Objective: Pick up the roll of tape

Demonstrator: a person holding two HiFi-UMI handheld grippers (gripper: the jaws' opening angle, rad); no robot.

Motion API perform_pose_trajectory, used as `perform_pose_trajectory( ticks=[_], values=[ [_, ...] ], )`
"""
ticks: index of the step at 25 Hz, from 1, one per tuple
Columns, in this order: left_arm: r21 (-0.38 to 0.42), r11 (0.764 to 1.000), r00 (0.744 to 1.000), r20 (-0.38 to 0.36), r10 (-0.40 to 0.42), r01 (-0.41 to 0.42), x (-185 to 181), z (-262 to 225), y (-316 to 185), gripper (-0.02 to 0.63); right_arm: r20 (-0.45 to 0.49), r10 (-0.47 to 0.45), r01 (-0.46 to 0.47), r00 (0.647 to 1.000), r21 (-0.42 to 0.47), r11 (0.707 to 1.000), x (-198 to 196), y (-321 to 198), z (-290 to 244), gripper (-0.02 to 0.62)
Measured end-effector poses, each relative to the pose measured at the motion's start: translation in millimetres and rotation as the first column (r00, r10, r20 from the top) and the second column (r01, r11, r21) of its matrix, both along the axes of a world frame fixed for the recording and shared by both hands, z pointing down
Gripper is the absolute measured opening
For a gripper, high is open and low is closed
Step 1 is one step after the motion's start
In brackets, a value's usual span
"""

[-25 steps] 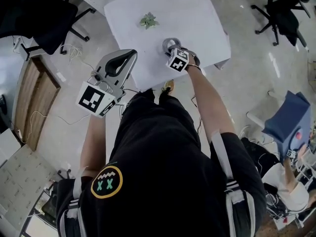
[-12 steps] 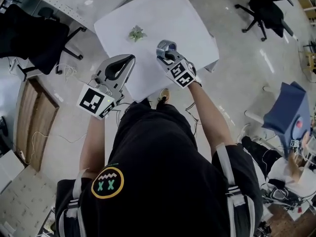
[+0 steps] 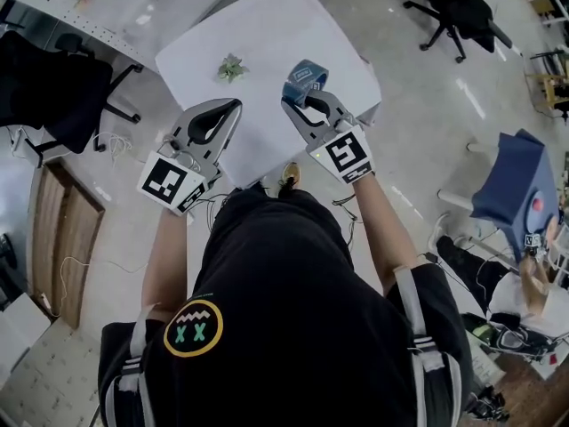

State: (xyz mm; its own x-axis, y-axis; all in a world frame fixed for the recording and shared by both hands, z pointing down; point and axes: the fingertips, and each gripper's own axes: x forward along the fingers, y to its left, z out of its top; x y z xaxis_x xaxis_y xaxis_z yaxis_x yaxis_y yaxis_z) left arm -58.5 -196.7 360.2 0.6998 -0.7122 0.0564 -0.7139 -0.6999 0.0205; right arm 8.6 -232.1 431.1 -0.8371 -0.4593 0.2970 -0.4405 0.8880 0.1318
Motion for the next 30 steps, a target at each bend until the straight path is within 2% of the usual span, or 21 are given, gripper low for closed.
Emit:
perform_pose_trajectory(
  ticks=[6,12,18,30],
  values=[
    [0.009,1.0,1.0,0.0,0.022,-0.022,8.1,-2.1,-3.0,0.017,0.14,0.023,-0.039,0.99,0.108,0.993,15.4,13.6,-64.1,0.069],
    [0.018,0.999,0.999,0.0,0.039,-0.039,14.4,-7.4,-3.9,0.017,0.228,0.049,-0.08,0.973,0.131,0.988,26.0,29.2,-107.6,0.069],
    [0.023,0.999,0.999,0.001,0.049,-0.049,19.4,-8.3,-2.0,0.017,0.211,0.052,-0.083,0.976,0.137,0.987,32.9,33.9,-104.1,0.069],
    [0.022,0.999,0.999,0.008,0.039,-0.039,21.1,-9.3,0.1,0.017,0.24,0.054,-0.088,0.969,0.13,0.988,34.8,32.7,-98.4,0.064]
  ],
)
